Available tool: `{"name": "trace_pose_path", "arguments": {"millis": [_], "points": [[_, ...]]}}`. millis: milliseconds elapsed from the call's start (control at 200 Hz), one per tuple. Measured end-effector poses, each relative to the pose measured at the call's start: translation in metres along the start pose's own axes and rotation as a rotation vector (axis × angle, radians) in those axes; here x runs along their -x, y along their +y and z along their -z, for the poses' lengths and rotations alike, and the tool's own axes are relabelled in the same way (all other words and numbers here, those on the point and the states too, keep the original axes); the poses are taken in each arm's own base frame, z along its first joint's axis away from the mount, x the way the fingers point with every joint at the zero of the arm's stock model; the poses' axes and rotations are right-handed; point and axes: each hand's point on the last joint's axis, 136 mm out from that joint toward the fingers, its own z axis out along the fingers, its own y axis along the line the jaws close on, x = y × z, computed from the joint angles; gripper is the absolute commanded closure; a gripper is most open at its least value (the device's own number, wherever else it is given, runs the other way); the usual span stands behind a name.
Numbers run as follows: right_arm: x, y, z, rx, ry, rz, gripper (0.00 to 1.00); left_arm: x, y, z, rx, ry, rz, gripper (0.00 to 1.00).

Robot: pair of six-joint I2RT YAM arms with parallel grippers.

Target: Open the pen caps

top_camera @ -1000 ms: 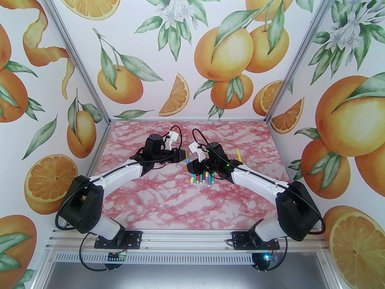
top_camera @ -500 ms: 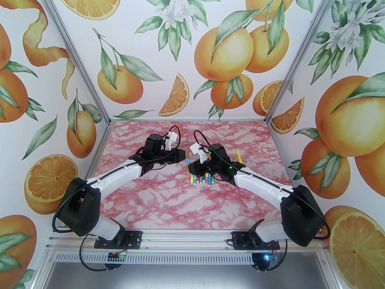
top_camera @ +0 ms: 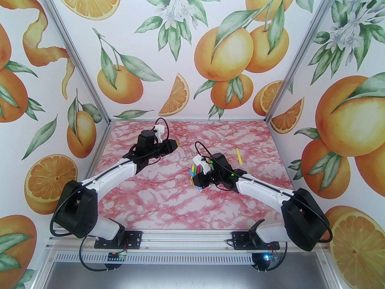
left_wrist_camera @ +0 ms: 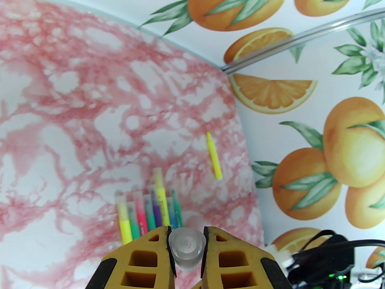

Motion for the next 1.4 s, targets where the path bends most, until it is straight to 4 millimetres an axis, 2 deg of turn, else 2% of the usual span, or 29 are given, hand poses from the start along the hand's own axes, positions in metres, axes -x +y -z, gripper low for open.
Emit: {"name": "trace_pose_path", "arguments": {"millis": [100,235,460,575,826,1026,1196,1401], "points": [[0.003,-0.013,0.006,-0.068,-0.001,-0.009,1.00,-0.003,0.012,0.004,0.083,0.021,-0.054,1.00],[0.018,-0.039,0.022,-0.182,-0.040,-0.040,1.00,-0.008,0.028,0.018,0.198,0.056,-0.129,1.00],[0.050,-0.102,0.067,-0.436,-0.119,-0.114,1.00,-0.014,0.061,0.042,0.372,0.127,-0.226,1.00],[0.057,-0.130,0.082,-0.555,-0.122,-0.136,1.00,-0.016,0.077,0.051,0.443,0.159,-0.256,1.00],[0.037,-0.179,0.084,-0.731,-0.027,-0.198,1.00,-0.026,0.115,0.048,0.568,0.263,-0.289,1.00],[0.035,-0.211,0.084,-0.832,0.033,-0.224,1.00,-0.034,0.141,0.038,0.647,0.354,-0.307,1.00],[0.030,-0.232,0.083,-0.878,0.072,-0.242,1.00,-0.031,0.158,0.027,0.699,0.404,-0.326,1.00],[0.030,-0.253,0.084,-0.905,0.093,-0.265,1.00,-0.029,0.179,0.023,0.785,0.448,-0.331,1.00]]}}
